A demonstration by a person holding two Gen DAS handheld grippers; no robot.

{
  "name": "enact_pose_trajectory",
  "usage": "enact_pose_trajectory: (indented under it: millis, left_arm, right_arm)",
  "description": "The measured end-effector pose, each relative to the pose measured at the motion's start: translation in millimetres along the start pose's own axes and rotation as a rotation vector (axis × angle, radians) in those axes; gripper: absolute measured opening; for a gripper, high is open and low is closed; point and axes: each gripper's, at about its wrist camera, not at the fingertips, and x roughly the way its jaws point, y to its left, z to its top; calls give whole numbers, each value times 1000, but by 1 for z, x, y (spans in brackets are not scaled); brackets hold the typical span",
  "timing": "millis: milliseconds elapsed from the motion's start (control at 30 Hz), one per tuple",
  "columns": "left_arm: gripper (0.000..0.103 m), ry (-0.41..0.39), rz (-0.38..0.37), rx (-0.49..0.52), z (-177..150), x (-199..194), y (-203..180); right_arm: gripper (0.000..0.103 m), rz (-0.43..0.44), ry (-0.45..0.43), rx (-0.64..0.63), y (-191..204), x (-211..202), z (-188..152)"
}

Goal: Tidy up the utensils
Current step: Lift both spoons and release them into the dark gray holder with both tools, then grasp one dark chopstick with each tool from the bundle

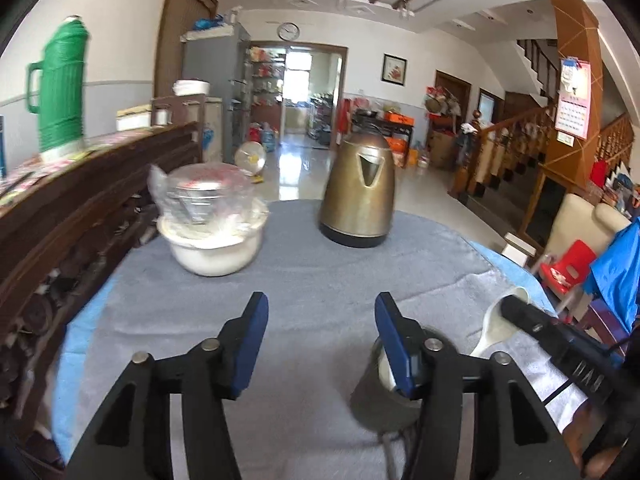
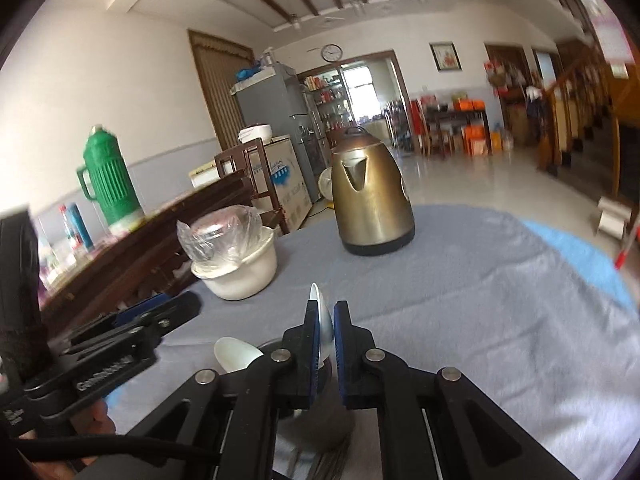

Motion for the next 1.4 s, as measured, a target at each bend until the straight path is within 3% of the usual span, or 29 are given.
enact_pose_trajectory:
  millis: [167, 233, 367, 533, 600, 767, 867, 1033, 1400]
  left_arm:
    - [61, 34, 47, 25, -29, -21, 7]
    - [61, 82, 56, 17, -46, -23, 7]
    - [61, 175, 33, -27, -70, -24, 9]
    - [61, 251, 18, 5, -92, -24, 5]
    - [61, 293, -3, 10, -99, -18, 2]
    - [61, 370, -74, 40, -114, -3, -14]
    - [61, 423, -111, 35, -124, 8, -21]
    - [61, 494, -155, 11, -134, 25, -32]
    - [66, 520, -202, -8, -139, 39, -48]
  right_arm:
    - [18, 70, -5, 132, -17, -28, -9]
    - [18, 98, -14, 154, -18, -33, -10]
    - [18, 99, -31, 171, -10, -33, 1]
    - [18, 79, -32, 156, -11, -52, -5]
    - [18, 57, 23, 167, -20, -51, -18]
    - [18, 22, 256, 186, -39, -29, -63]
    - [18, 19, 332, 179, -46, -20, -83]
    - [18, 17, 384, 188, -57, -11, -104]
    - [18, 26, 391, 241, -68, -4, -108]
